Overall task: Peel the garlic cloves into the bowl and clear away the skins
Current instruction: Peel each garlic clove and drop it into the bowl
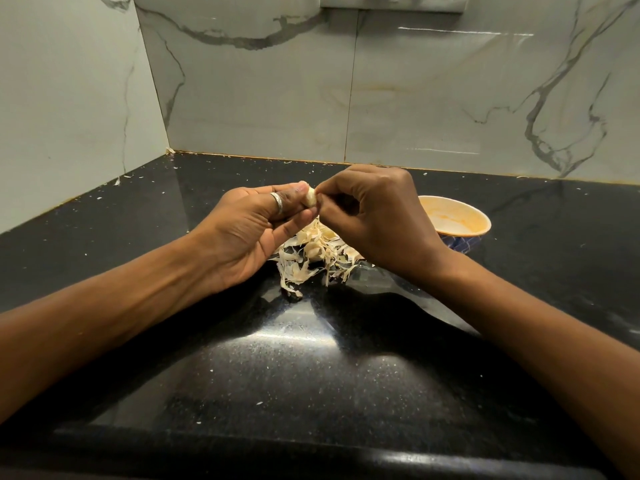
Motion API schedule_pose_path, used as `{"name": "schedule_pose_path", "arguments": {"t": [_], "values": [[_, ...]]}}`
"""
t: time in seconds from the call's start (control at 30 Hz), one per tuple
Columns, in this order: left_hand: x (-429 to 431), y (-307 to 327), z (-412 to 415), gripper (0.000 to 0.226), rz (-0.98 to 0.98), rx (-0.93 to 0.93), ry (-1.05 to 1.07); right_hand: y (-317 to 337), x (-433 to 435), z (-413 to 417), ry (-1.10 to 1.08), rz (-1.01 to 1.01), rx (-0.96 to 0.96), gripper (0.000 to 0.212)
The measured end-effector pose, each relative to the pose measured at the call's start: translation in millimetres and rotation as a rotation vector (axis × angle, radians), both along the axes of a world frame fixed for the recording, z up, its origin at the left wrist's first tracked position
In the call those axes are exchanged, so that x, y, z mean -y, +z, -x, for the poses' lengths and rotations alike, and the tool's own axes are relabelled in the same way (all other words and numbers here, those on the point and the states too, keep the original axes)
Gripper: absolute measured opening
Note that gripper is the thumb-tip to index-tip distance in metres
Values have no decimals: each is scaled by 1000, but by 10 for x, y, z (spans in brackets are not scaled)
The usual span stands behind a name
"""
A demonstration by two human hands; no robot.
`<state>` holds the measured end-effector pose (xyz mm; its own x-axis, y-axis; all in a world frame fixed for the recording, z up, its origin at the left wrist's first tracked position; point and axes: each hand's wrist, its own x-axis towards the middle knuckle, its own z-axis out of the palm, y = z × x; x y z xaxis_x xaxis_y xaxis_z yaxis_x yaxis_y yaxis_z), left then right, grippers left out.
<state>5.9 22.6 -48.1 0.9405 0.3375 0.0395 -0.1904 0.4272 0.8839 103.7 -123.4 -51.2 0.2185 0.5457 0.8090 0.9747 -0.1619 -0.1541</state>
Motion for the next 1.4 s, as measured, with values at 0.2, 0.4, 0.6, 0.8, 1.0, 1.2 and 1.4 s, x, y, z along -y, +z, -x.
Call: {"name": "schedule_pose_path", "arguments": {"t": [0.2,0.4,0.6,0.8,1.0,1.2,1.4], "values": [[33,26,19,16,-35,-6,7,32,32,-2,3,-10,-6,15],[37,28,26,23,-36,6,-4,54,60,7,-30,-16,-38,9],[8,10,7,20,-28,15,-7,53,54,23,2,1,-10,10],[3,-2,-11,19,-12,24,4,49,49,25,-4,22,23,15],[18,4,-2,20,-9,26,11,37,38,19,-19,13,38,11],[49,2,2,19,-7,28,33,19,13,14,-59,12,38,11],[74,12,8,21,-47,35,21,54,30,15,-87,39,55,12]]}}
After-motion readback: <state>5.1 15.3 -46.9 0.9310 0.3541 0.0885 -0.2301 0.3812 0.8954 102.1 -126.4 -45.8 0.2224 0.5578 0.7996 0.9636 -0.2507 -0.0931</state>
